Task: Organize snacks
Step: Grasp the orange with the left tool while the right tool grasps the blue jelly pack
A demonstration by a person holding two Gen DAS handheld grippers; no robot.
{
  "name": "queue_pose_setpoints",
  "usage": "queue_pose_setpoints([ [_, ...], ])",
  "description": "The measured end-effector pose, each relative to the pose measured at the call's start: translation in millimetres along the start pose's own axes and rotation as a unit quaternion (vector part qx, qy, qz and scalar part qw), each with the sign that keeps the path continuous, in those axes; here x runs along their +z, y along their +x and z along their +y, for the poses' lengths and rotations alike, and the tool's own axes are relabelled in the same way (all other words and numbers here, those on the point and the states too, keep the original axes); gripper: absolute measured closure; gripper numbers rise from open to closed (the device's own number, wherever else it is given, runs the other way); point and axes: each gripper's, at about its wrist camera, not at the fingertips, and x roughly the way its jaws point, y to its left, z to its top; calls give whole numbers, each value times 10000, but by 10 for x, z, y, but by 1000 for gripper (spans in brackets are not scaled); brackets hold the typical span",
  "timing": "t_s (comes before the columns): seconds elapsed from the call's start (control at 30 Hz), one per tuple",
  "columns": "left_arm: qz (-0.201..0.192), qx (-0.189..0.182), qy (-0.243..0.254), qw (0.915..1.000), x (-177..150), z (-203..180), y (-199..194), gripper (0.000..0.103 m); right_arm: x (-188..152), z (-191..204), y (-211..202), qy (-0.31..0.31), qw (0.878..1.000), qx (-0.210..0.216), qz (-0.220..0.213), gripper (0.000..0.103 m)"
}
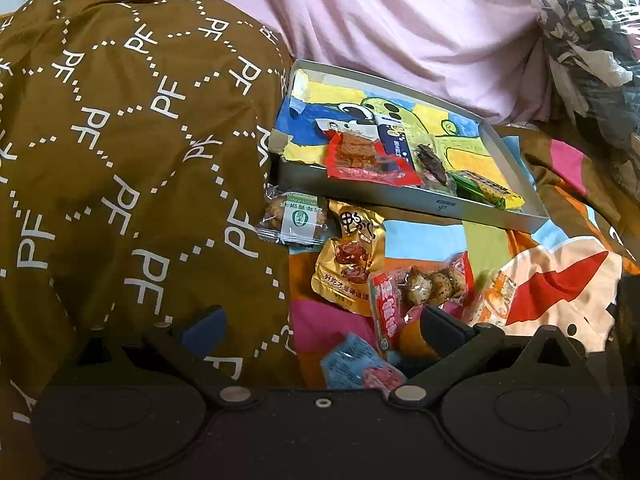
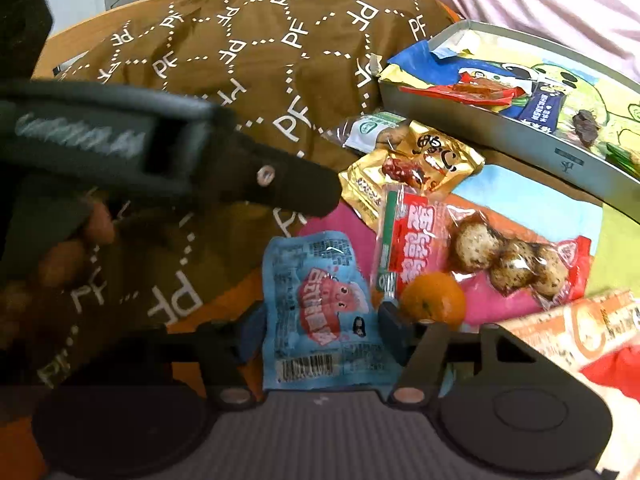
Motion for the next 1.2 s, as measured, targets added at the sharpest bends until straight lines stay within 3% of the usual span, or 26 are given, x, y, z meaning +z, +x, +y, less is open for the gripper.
queue_pose_setpoints([
  [0.27, 47, -35, 357, 9993, -47, -95, 37, 1, -242, -1, -346, 121, 9997, -161, 155, 41],
  [0.5, 83, -268, 1009, 9945, -162, -300, 52, 1, -486, -38, -753, 201, 9977, -649, 84, 40],
  [0.77, 36, -562, 1654, 9846, -211, -566, 168, 1, -711, -251, -946, 719, 9878, -1381, 88, 40],
  [0.9, -118, -683, 2416, 9679, -238, -735, 225, 1, -807, -335, -989, 919, 9844, -1500, 89, 39],
  [1.07, -158, -769, 3550, 9316, -331, -859, 352, 1, -847, -350, -1012, 1001, 9838, -1484, 70, 38],
  [1.2, -131, -954, 4083, 9078, -399, -875, 426, 2, -847, -349, -980, 1018, 9837, -1479, 87, 37],
])
